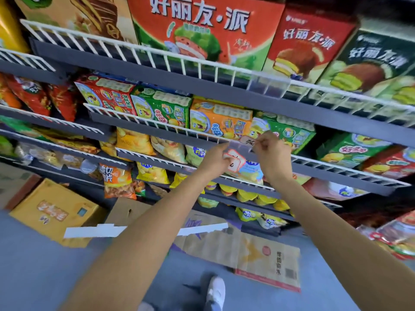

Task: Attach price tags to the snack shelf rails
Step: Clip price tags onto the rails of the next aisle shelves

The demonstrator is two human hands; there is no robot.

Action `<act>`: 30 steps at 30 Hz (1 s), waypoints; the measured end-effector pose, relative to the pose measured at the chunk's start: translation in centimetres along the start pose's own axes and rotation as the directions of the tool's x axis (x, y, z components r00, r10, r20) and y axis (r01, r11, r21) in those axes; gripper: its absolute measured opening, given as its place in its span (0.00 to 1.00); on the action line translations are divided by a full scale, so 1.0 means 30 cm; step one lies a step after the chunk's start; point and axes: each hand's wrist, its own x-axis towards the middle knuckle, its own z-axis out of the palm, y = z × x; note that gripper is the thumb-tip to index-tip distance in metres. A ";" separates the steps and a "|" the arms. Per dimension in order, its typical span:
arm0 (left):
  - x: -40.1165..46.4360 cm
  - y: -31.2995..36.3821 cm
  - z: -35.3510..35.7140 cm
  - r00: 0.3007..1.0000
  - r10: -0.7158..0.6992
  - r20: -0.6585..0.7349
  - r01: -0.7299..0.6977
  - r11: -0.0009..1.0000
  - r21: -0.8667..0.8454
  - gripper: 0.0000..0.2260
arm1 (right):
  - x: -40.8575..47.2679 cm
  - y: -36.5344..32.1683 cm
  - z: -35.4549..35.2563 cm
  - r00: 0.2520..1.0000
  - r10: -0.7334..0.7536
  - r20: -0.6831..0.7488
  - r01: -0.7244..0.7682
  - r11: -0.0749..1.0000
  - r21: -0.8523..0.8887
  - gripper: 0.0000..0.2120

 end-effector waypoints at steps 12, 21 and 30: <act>-0.017 -0.027 0.029 0.999 -0.005 -0.048 0.009 0.997 0.071 0.25 | 0.016 0.082 0.013 0.965 -0.260 -0.046 0.259 0.966 -0.012 0.05; -0.044 -0.055 -0.018 0.999 0.040 0.001 -0.038 0.960 0.277 0.28 | 0.039 0.060 0.048 0.907 -0.399 0.136 0.421 0.856 -0.300 0.06; -0.041 -0.052 -0.014 1.000 0.012 -0.007 -0.010 0.965 0.264 0.28 | 0.028 0.054 0.049 0.843 -0.514 0.160 0.518 0.693 -0.501 0.20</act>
